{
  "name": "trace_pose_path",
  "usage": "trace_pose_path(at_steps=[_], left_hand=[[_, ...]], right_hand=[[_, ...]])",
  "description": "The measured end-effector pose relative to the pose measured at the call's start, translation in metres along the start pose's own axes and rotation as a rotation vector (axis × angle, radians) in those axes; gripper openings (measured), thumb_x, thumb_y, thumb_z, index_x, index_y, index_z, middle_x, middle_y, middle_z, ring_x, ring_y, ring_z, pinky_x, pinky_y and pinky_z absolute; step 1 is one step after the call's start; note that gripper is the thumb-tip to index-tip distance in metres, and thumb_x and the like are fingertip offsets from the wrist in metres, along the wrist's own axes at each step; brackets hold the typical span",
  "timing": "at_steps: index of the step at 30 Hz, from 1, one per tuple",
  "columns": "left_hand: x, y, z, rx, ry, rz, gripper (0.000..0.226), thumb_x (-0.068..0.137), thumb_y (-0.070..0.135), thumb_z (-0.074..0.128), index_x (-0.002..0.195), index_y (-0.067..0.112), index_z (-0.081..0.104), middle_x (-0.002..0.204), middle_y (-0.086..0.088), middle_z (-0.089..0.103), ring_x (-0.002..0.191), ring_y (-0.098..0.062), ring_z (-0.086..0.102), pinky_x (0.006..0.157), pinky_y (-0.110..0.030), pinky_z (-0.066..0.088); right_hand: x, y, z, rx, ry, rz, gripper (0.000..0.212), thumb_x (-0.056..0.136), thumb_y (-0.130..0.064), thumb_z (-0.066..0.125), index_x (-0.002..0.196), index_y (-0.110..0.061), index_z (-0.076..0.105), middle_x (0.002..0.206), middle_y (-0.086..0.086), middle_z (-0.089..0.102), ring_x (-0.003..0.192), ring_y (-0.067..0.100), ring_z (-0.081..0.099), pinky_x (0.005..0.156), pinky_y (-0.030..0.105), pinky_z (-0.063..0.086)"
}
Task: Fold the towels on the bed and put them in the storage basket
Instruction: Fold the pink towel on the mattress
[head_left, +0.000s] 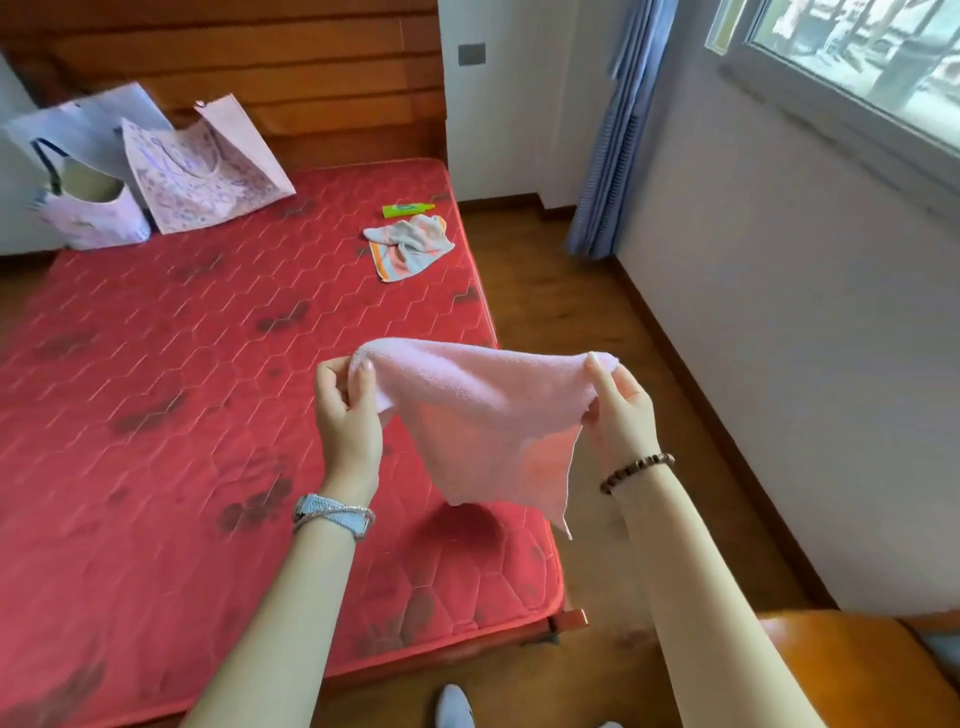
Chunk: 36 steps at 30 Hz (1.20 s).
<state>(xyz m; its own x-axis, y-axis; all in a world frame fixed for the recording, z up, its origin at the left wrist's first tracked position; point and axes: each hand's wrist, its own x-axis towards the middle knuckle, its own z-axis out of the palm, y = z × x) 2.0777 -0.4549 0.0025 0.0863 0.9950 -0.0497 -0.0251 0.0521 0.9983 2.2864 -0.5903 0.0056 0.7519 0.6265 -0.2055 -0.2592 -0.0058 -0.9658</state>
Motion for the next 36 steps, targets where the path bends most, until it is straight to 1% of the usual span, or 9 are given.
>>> trace_pose_path(at_steps=[3, 6, 8, 14, 19, 24, 27, 30, 36], left_hand=[[0.016, 0.005, -0.026, -0.008, 0.048, 0.004, 0.012, 0.096, 0.034, 0.057, 0.088, 0.044, 0.057, 0.097, 0.013, 0.06, 0.093, -0.009, 0.061, 0.089, -0.055, 0.056], [0.028, 0.008, -0.044, -0.033, 0.101, 0.013, 0.003, 0.103, 0.021, 0.052, 0.105, 0.019, 0.053, 0.095, 0.009, 0.057, 0.085, -0.002, 0.057, 0.068, -0.016, 0.056], [0.033, 0.01, -0.053, -0.023, 0.141, 0.021, 0.008, 0.103, 0.016, 0.05, 0.108, 0.01, 0.05, 0.093, 0.006, 0.054, 0.081, -0.001, 0.054, 0.057, -0.007, 0.047], [0.07, 0.008, -0.073, -0.002, 0.212, -0.052, 0.01, 0.102, 0.015, 0.052, 0.108, 0.008, 0.051, 0.091, 0.004, 0.051, 0.08, -0.004, 0.051, 0.054, -0.005, 0.045], [0.121, 0.021, -0.082, 0.007, 0.262, -0.036, 0.01, 0.102, 0.015, 0.052, 0.108, 0.007, 0.051, 0.095, 0.002, 0.052, 0.083, -0.006, 0.051, 0.055, -0.004, 0.045], [0.169, 0.053, -0.085, 0.001, 0.33, 0.069, 0.004, 0.101, 0.014, 0.053, 0.1, 0.011, 0.053, 0.088, 0.005, 0.051, 0.078, -0.006, 0.049, 0.057, -0.006, 0.044], [0.184, 0.069, -0.087, -0.024, 0.35, 0.128, 0.005, 0.101, 0.013, 0.052, 0.102, 0.008, 0.051, 0.088, 0.005, 0.051, 0.071, 0.006, 0.052, 0.056, -0.006, 0.044], [0.191, 0.077, -0.092, -0.036, 0.366, 0.163, 0.004, 0.101, 0.013, 0.052, 0.1, 0.009, 0.052, 0.088, 0.006, 0.051, 0.07, 0.008, 0.053, 0.057, -0.006, 0.044], [0.183, 0.056, -0.105, -0.018, 0.381, 0.128, 0.011, 0.101, 0.015, 0.052, 0.092, 0.02, 0.054, 0.092, 0.004, 0.051, 0.074, 0.004, 0.05, 0.06, -0.004, 0.042]], right_hand=[[0.006, 0.007, 0.038, 0.017, -0.037, 0.02, 0.021, 0.093, -0.029, 0.06, 0.101, -0.012, 0.07, 0.087, 0.005, 0.06, 0.083, 0.017, 0.059, 0.071, 0.029, 0.051], [0.011, 0.016, 0.074, 0.03, -0.082, 0.042, 0.023, 0.089, -0.034, 0.063, 0.097, -0.014, 0.071, 0.09, 0.008, 0.061, 0.084, 0.02, 0.059, 0.076, 0.038, 0.05], [0.016, 0.022, 0.093, 0.013, -0.109, 0.055, 0.026, 0.086, -0.036, 0.063, 0.096, -0.013, 0.07, 0.088, 0.007, 0.06, 0.083, 0.02, 0.057, 0.074, 0.038, 0.048], [0.054, 0.038, 0.146, -0.105, -0.199, 0.081, 0.027, 0.074, -0.051, 0.064, 0.087, -0.03, 0.073, 0.09, -0.002, 0.065, 0.093, 0.017, 0.059, 0.087, 0.042, 0.052], [0.098, 0.027, 0.201, -0.137, -0.259, 0.064, 0.025, 0.074, -0.049, 0.061, 0.085, -0.029, 0.072, 0.093, 0.0, 0.067, 0.095, 0.017, 0.063, 0.099, 0.052, 0.049], [0.134, -0.006, 0.254, -0.151, -0.327, -0.017, 0.027, 0.079, -0.046, 0.059, 0.088, -0.023, 0.071, 0.093, 0.0, 0.066, 0.096, 0.018, 0.061, 0.097, 0.052, 0.049], [0.15, -0.022, 0.274, -0.164, -0.346, -0.078, 0.04, 0.082, -0.046, 0.059, 0.093, -0.007, 0.062, 0.088, 0.002, 0.059, 0.088, 0.018, 0.055, 0.086, 0.045, 0.05], [0.156, -0.029, 0.285, -0.161, -0.356, -0.089, 0.046, 0.08, -0.049, 0.061, 0.094, -0.004, 0.062, 0.087, 0.004, 0.056, 0.085, 0.019, 0.053, 0.077, 0.04, 0.045], [0.146, -0.008, 0.271, -0.172, -0.356, -0.03, 0.043, 0.079, -0.045, 0.06, 0.094, -0.005, 0.064, 0.09, 0.006, 0.06, 0.089, 0.022, 0.057, 0.085, 0.048, 0.052]])
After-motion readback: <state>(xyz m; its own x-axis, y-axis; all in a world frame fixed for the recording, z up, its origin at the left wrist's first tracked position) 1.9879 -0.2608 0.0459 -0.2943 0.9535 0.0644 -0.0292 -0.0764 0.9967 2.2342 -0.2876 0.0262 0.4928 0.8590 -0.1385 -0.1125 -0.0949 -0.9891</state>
